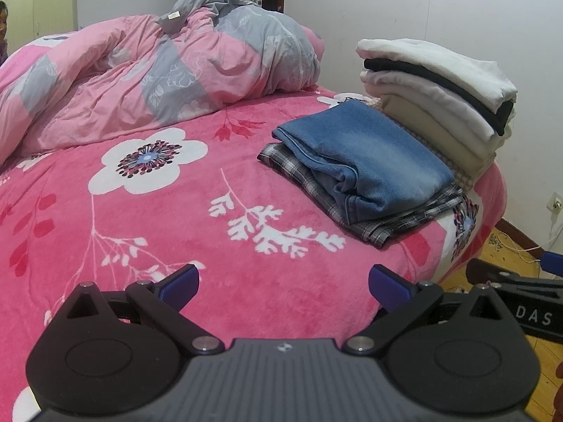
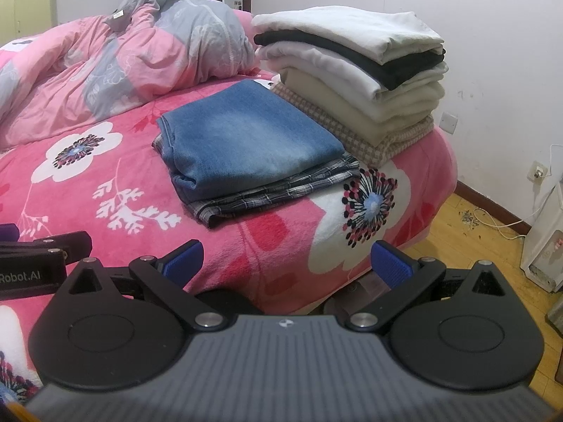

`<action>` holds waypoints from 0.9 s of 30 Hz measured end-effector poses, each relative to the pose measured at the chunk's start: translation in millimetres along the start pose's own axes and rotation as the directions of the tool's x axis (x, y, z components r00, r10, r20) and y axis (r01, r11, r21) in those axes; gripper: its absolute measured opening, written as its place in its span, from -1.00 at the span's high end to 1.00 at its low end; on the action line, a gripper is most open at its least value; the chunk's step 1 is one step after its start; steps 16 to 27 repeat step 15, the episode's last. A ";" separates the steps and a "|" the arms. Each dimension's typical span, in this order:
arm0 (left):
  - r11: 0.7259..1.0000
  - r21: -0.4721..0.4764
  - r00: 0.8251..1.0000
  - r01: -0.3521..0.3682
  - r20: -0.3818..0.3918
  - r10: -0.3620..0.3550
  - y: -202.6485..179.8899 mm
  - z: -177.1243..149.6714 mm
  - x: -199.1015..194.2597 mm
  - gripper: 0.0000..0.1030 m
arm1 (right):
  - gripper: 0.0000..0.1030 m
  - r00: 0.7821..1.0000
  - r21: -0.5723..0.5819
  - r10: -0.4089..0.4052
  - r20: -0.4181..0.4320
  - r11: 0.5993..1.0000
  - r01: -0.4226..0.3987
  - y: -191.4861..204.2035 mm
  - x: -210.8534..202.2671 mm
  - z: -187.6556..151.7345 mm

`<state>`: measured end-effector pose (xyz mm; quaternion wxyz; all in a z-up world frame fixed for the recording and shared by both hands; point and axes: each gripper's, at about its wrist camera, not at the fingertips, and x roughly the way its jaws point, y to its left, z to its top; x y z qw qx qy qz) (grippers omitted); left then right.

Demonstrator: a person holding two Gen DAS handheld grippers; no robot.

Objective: Fold clothes

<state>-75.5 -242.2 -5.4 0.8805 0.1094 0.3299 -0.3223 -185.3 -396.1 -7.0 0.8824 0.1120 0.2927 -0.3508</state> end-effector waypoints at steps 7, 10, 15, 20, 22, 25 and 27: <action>1.000 0.001 1.000 -0.001 -0.002 0.001 0.7 -0.1 -0.5 -1.00 | -0.97 1.000 0.001 -0.002 -0.001 1.000 0.002 1.1 -0.8 -0.9; 1.000 0.000 1.000 -0.004 -0.001 0.004 0.3 0.4 -0.4 -1.00 | -0.97 1.000 0.002 -0.001 0.000 1.000 0.001 0.7 -0.9 -0.8; 1.000 0.001 1.000 -0.008 -0.001 0.008 0.3 0.4 0.4 -1.00 | -0.97 1.000 0.001 0.000 0.000 1.000 0.000 1.3 0.6 0.0; 1.000 0.001 1.000 -0.008 -0.001 0.008 0.3 0.4 0.4 -1.00 | -0.97 1.000 0.001 0.000 0.000 1.000 0.000 1.3 0.6 0.0; 1.000 0.001 1.000 -0.008 -0.001 0.008 0.3 0.4 0.4 -1.00 | -0.97 1.000 0.001 0.000 0.000 1.000 0.000 1.3 0.6 0.0; 1.000 0.001 1.000 -0.008 -0.001 0.008 0.3 0.4 0.4 -1.00 | -0.97 1.000 0.001 0.000 0.000 1.000 0.000 1.3 0.6 0.0; 1.000 0.001 1.000 -0.008 -0.001 0.008 0.3 0.4 0.4 -1.00 | -0.97 1.000 0.001 0.000 0.000 1.000 0.000 1.3 0.6 0.0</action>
